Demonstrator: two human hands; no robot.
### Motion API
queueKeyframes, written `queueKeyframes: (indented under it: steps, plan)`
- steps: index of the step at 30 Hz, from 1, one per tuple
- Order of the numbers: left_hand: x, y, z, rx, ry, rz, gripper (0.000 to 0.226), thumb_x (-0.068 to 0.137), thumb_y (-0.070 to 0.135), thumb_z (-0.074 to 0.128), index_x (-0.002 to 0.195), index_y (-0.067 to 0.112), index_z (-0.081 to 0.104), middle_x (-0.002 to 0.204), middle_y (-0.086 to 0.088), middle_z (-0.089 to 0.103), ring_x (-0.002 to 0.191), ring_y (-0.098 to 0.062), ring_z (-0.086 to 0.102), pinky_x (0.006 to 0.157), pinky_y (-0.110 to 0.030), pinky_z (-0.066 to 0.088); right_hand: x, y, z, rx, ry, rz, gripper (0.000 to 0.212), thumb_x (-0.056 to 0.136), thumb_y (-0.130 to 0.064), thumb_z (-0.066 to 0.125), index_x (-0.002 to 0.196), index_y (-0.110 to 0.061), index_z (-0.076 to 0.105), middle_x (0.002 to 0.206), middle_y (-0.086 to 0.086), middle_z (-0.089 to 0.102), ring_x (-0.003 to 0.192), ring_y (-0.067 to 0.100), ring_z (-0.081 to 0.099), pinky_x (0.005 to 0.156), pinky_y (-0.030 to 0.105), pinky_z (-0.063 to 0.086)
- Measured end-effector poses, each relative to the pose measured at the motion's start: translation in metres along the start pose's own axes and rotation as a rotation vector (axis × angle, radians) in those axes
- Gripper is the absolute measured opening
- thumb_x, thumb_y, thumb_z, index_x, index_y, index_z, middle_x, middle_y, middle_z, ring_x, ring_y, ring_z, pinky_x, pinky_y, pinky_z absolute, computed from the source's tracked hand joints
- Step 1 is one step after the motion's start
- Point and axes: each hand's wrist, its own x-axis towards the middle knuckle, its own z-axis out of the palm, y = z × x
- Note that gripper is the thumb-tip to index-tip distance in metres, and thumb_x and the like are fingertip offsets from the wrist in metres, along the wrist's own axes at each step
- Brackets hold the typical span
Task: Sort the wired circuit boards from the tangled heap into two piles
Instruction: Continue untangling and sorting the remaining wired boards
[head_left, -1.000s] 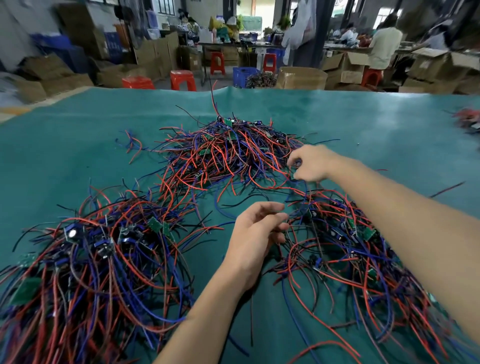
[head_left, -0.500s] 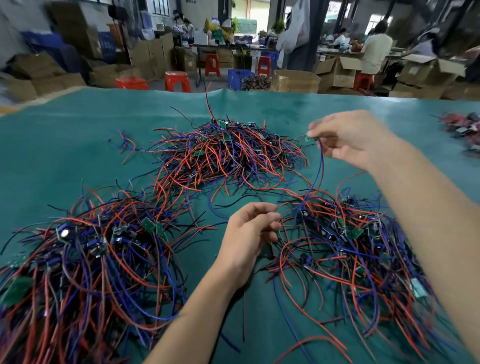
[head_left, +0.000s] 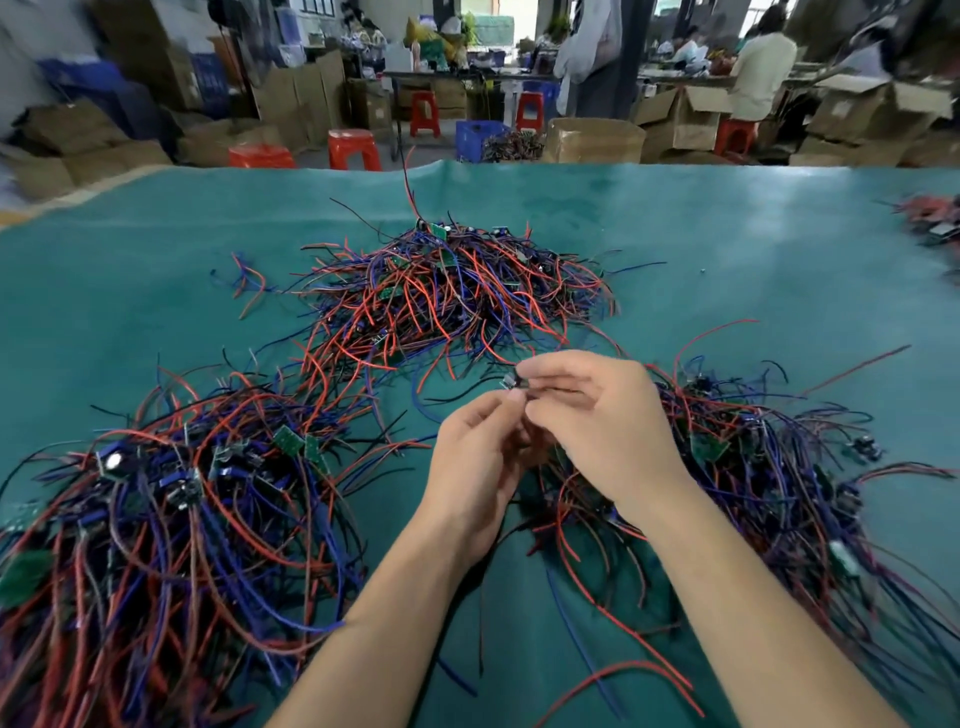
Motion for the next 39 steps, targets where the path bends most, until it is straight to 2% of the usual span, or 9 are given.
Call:
queueKeyframes:
  steps: [3,6,11,16,23,26,32,36,39]
  plan:
    - [-0.001,0.000,-0.001,0.094,-0.013,0.012,0.030,0.100,0.007,0.049,0.076,0.012,0.067,0.067,-0.005,0.061,0.058,-0.012,0.056,0.060,-0.023,0.042,0.002,0.008,-0.008,0.036,0.125,0.037,0.019,0.078,-0.016,0.078,0.091,-0.029,0.075,0.090,-0.009,0.078,0.085,0.007,0.073,0.083,0.028,0.057]
    - [-0.003,0.000,0.001,0.134,-0.087,0.011,0.023,0.102,0.010,0.048,0.087,0.010,0.066,0.064,-0.001,0.057,0.058,-0.008,0.057,0.056,-0.022,0.039,0.003,0.011,-0.007,0.165,-0.002,0.131,0.013,0.086,-0.024,0.080,0.098,-0.024,0.076,0.089,-0.003,0.079,0.082,0.010,0.073,0.076,0.030,0.056]
    - [-0.005,0.001,0.001,0.138,-0.148,0.023,0.025,0.102,0.014,0.047,0.085,0.004,0.062,0.082,-0.016,0.053,0.081,-0.028,0.047,0.079,-0.039,0.041,0.000,0.004,-0.008,0.139,-0.009,-0.025,0.007,0.086,-0.011,0.078,0.086,-0.018,0.079,0.072,-0.001,0.077,0.060,0.006,0.066,0.064,0.019,0.052]
    - [-0.009,0.005,0.002,0.201,-0.262,0.062,0.025,0.091,0.023,0.054,0.070,0.016,0.063,0.073,-0.003,0.057,0.087,-0.025,0.048,0.082,-0.028,0.043,0.008,-0.020,-0.034,0.245,0.269,-0.137,0.017,0.086,-0.012,0.075,0.081,-0.028,0.077,0.083,0.004,0.078,0.074,0.015,0.067,0.074,0.042,0.058]
    - [-0.011,0.007,0.003,0.237,-0.279,0.045,0.031,0.096,0.007,0.051,0.067,0.011,0.061,0.071,-0.006,0.057,0.088,-0.025,0.051,0.079,-0.025,0.045,0.004,-0.057,-0.103,0.365,0.410,-0.280,0.007,0.096,-0.018,0.065,0.100,-0.022,0.069,0.090,-0.004,0.074,0.076,0.008,0.066,0.073,0.022,0.053]
    - [-0.011,0.006,0.002,0.228,-0.216,0.023,0.036,0.097,0.003,0.047,0.067,0.011,0.065,0.076,-0.008,0.062,0.078,-0.019,0.057,0.077,-0.026,0.047,0.011,-0.082,-0.149,0.170,0.243,-0.225,0.030,0.082,-0.052,0.078,0.098,-0.028,0.070,0.084,-0.012,0.076,0.076,0.002,0.070,0.070,0.016,0.054]
    - [-0.007,0.005,0.003,0.151,-0.173,-0.004,0.027,0.095,0.002,0.050,0.074,0.009,0.065,0.078,-0.009,0.065,0.075,-0.017,0.060,0.074,-0.025,0.049,0.026,-0.076,-0.131,-1.009,-0.379,0.104,0.019,0.076,-0.053,0.078,0.087,-0.037,0.078,0.083,-0.021,0.076,0.082,-0.002,0.070,0.076,0.021,0.050]
    - [-0.005,0.003,0.003,0.128,-0.147,-0.019,0.020,0.095,-0.001,0.050,0.082,0.004,0.064,0.074,-0.009,0.065,0.069,-0.015,0.061,0.067,-0.020,0.052,0.056,-0.072,-0.067,-0.957,-0.550,-0.078,0.017,0.084,-0.046,0.076,0.100,-0.039,0.077,0.092,-0.016,0.075,0.091,0.012,0.071,0.087,0.031,0.056]
    - [-0.006,0.003,0.002,0.107,-0.139,-0.020,0.020,0.095,-0.003,0.049,0.083,0.001,0.064,0.071,-0.009,0.064,0.069,-0.016,0.060,0.067,-0.020,0.052,0.084,-0.063,0.000,-0.611,-0.627,-0.061,0.021,0.093,-0.029,0.073,0.114,-0.032,0.074,0.092,-0.011,0.068,0.082,0.023,0.072,0.075,0.037,0.064]
